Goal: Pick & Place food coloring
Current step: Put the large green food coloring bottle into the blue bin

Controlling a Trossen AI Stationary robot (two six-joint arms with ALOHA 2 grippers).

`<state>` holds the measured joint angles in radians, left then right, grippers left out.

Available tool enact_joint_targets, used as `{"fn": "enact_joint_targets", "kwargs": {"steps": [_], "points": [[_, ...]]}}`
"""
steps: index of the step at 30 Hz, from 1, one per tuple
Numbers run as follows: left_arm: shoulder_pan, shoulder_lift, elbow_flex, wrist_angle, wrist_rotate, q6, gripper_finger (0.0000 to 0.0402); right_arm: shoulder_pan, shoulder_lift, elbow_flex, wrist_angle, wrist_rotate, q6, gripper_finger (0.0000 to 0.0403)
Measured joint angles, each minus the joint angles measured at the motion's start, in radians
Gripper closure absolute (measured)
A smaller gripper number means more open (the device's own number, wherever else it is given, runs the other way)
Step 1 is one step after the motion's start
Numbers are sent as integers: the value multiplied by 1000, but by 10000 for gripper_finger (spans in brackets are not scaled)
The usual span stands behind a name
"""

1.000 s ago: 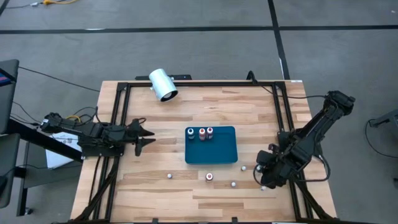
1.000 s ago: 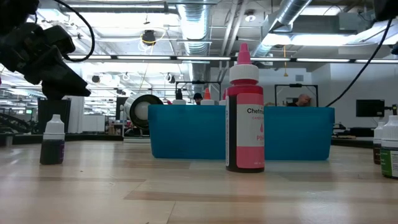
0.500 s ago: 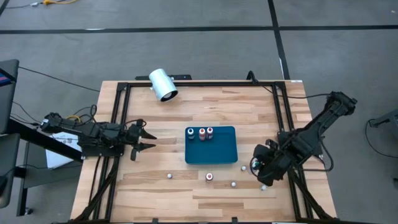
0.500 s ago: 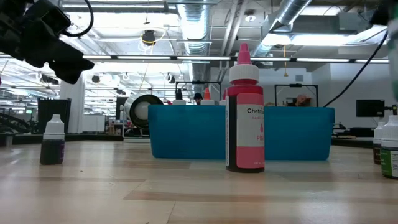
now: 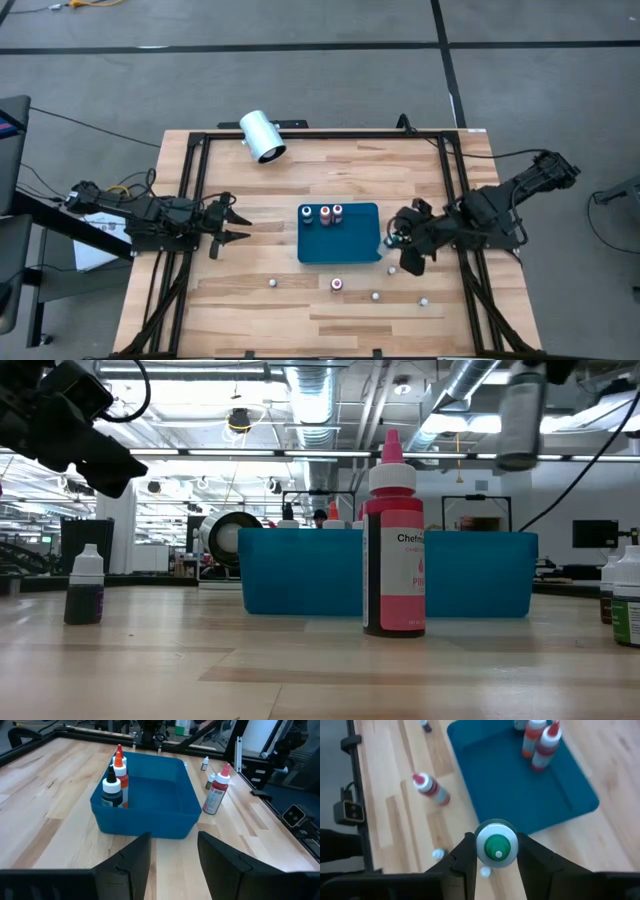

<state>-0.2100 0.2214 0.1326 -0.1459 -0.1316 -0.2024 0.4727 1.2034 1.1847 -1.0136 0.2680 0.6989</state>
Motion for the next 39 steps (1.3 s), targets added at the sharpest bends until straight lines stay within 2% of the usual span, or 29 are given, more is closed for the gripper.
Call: {"fn": "enact_joint_targets", "kwargs": {"steps": [11,22,32,39], "points": [[0,0,0,0,40,0,248,-153,0,2,69,-10,-175,300],[0,0,0,1,40,0,248,-196,4,3,76,-56,-211,300],[0,0,0,4,39,7,248,-278,150,4,112,-69,-280,300],[0,0,0,3,41,6,248,-357,262,3,217,-145,-417,300]]}}
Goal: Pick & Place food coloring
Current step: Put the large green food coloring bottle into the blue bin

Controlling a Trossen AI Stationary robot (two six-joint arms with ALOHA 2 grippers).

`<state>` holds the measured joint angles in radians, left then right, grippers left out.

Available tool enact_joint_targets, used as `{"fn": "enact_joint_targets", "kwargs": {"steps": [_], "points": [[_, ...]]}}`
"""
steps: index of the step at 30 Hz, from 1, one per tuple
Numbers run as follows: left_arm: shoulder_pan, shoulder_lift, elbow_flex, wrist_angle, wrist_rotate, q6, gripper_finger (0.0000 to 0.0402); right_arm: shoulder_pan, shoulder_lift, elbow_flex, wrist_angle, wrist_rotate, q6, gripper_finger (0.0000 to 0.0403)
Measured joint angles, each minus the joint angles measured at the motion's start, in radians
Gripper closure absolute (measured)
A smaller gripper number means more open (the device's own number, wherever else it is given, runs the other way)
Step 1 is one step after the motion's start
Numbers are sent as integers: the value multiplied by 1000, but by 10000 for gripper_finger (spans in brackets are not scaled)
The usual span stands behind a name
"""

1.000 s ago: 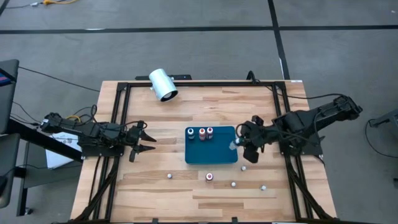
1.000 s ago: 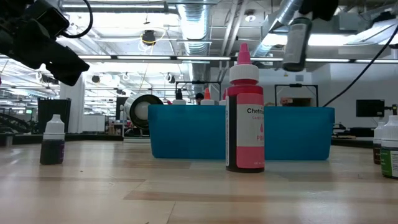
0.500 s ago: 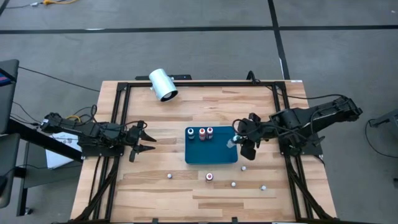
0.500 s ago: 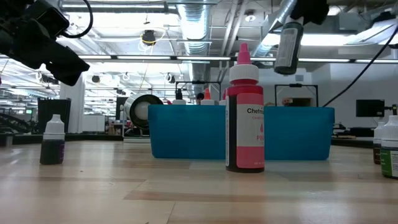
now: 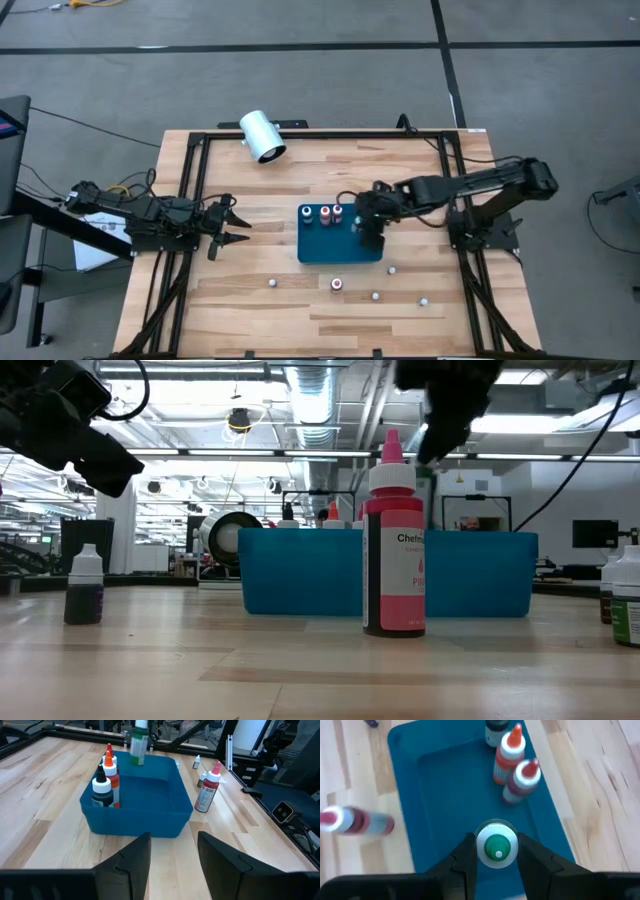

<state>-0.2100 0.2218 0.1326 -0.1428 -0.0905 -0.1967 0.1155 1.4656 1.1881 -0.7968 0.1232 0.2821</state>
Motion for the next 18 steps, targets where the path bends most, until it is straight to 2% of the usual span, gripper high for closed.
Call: {"fn": "enact_joint_targets", "kwargs": {"steps": [18], "points": [[0,0,0,-1,33,0,248,-140,173,-1,97,-47,-167,300]]}}
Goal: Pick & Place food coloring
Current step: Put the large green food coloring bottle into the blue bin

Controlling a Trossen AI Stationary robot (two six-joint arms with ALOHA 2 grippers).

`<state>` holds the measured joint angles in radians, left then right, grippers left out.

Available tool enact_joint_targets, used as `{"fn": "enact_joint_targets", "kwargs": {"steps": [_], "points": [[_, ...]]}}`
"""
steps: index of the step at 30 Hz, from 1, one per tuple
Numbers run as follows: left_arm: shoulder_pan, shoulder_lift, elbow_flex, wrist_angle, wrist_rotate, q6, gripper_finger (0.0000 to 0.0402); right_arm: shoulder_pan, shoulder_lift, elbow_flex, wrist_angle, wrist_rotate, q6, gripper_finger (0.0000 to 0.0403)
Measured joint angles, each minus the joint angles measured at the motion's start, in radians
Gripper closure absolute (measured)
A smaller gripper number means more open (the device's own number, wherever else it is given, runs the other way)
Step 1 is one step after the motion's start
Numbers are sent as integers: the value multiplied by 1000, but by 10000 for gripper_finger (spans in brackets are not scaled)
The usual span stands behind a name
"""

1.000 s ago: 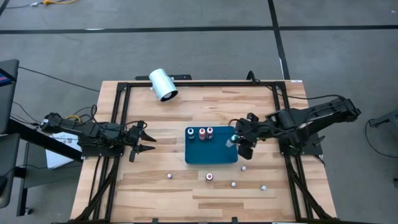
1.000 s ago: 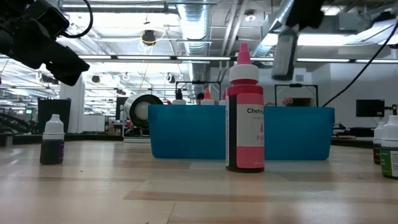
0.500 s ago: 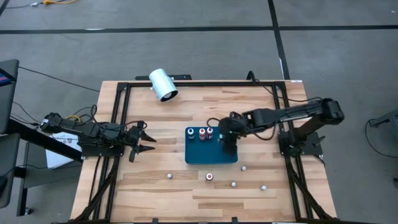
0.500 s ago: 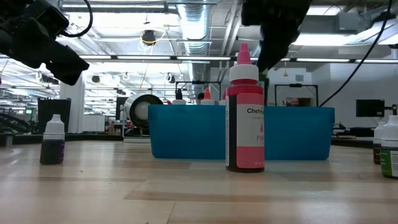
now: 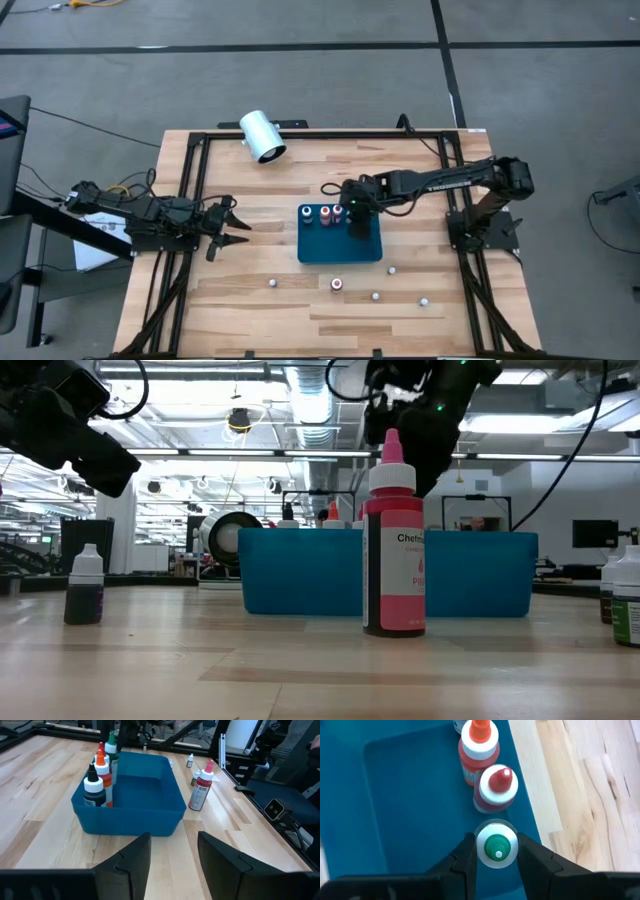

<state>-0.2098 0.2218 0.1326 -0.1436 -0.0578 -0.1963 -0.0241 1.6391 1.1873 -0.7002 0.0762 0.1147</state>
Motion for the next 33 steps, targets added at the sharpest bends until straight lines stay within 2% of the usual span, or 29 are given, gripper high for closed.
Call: {"fn": "enact_joint_targets", "kwargs": {"steps": [11,21,33], "points": [[0,0,0,2,2,0,248,-19,36,0,27,12,-21,298],[0,0,0,0,10,8,248,-18,36,0,29,34,-20,258],[0,0,0,0,46,10,248,-18,23,0,28,29,-9,260]]}}
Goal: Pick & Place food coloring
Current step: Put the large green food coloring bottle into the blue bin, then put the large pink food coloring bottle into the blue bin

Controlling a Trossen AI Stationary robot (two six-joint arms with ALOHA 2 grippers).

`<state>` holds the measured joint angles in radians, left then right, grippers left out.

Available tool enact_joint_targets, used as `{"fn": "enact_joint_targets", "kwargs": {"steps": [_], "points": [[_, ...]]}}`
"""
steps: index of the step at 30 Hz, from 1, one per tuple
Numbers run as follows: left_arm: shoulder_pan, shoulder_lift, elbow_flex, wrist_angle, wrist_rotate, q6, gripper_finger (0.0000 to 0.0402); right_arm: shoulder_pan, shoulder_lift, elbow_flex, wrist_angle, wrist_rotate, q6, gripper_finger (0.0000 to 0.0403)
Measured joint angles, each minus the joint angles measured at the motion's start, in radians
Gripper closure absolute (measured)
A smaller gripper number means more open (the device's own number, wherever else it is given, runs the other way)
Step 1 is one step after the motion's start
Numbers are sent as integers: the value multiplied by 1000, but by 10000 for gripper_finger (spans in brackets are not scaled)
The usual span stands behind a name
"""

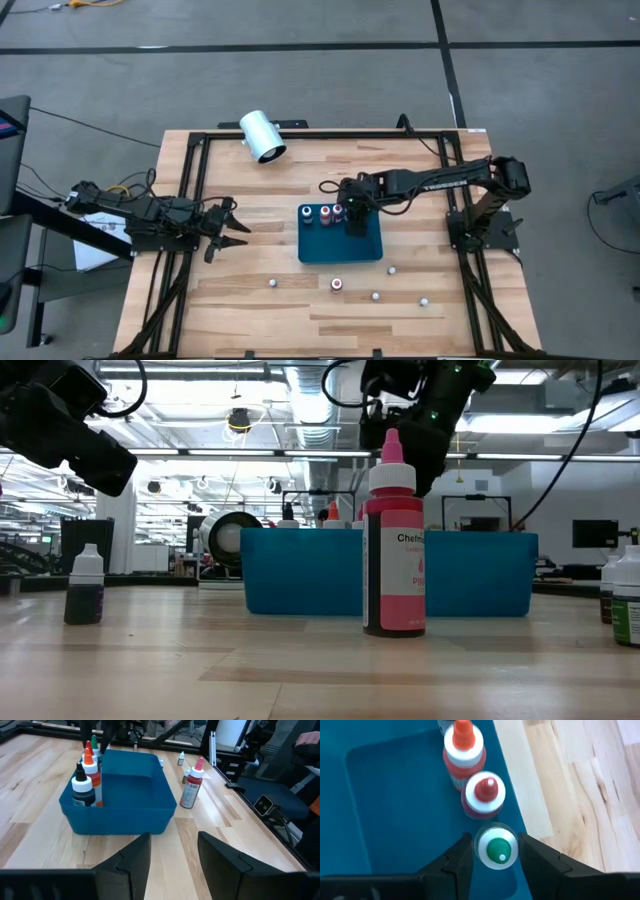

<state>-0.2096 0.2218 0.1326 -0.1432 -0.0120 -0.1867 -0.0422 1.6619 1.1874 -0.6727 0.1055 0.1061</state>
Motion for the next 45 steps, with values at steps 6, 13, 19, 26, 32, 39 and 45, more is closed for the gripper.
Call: {"fn": "enact_joint_targets", "kwargs": {"steps": [6,13,19,26,32,39,45], "points": [[0,0,0,4,0,0,248,0,1,67,-82,-1,26,268],[0,0,0,9,7,-1,248,22,-13,206,-286,10,17,288],[0,0,0,40,31,2,248,80,-96,234,-325,106,16,306],[0,0,0,54,34,0,248,121,-219,234,-361,129,25,311],[0,0,0,89,33,-7,248,121,-296,233,-410,163,51,311],[0,0,0,106,33,-44,248,121,-340,221,-424,163,51,311],[0,0,0,108,17,-105,248,142,-398,88,-347,163,84,311]]}}
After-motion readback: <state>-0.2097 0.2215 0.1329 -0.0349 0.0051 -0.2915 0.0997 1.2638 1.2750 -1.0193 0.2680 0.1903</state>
